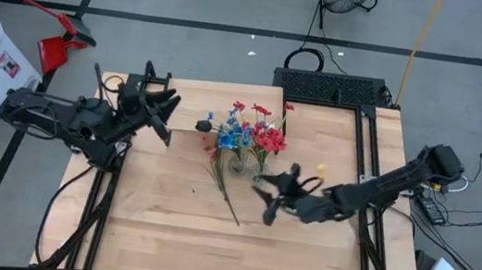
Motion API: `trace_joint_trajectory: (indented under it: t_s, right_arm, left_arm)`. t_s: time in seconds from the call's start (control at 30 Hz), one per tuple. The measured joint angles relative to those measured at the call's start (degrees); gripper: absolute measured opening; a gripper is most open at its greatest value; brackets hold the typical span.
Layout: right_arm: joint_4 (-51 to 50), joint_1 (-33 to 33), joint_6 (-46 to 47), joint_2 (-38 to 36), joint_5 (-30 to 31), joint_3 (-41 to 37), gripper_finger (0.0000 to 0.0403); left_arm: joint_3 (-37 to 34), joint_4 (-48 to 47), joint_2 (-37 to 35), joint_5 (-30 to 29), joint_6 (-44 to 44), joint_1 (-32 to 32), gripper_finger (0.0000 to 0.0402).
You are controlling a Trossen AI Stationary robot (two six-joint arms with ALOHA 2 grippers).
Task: Pick and place flowers into a vace then onto a shelf
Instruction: Put the pink flowers into the left transparent vase
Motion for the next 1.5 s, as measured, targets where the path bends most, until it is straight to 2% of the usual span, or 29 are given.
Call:
trace_joint_trajectory:
  t_s: [0.27,0.63,0.87,1.1,1.2,1.5]
  right_arm:
    - [-10.97,-5.32,13.62,13.69,-17.95,12.40,0.0169]
    - [-12.19,-11.90,16.41,24.67,-34.43,17.23,0.0169]
    - [-13.35,-12.62,12.75,28.95,-36.13,20.27,0.0169]
    - [-17.76,-12.67,14.73,30.19,-36.59,20.21,0.0169]
    - [-16.61,-12.68,12.23,30.45,-37.13,20.25,0.0169]
    - [-17.65,-12.52,14.18,33.20,-40.44,20.13,0.0169]
  left_arm:
    - [0.00,-9.72,-5.38,6.02,-1.89,1.00,0.0147]
    - [0.00,-21.68,-6.62,7.39,-10.66,1.00,0.0147]
    - [0.00,-21.81,-6.59,8.45,-10.92,1.00,0.0147]
    - [0.00,-21.87,-6.59,8.42,-10.87,1.00,0.0147]
    - [0.00,-21.94,-6.59,8.30,-10.02,1.00,0.0147]
    - [0.00,-22.24,-6.59,8.25,-9.28,1.02,0.0147]
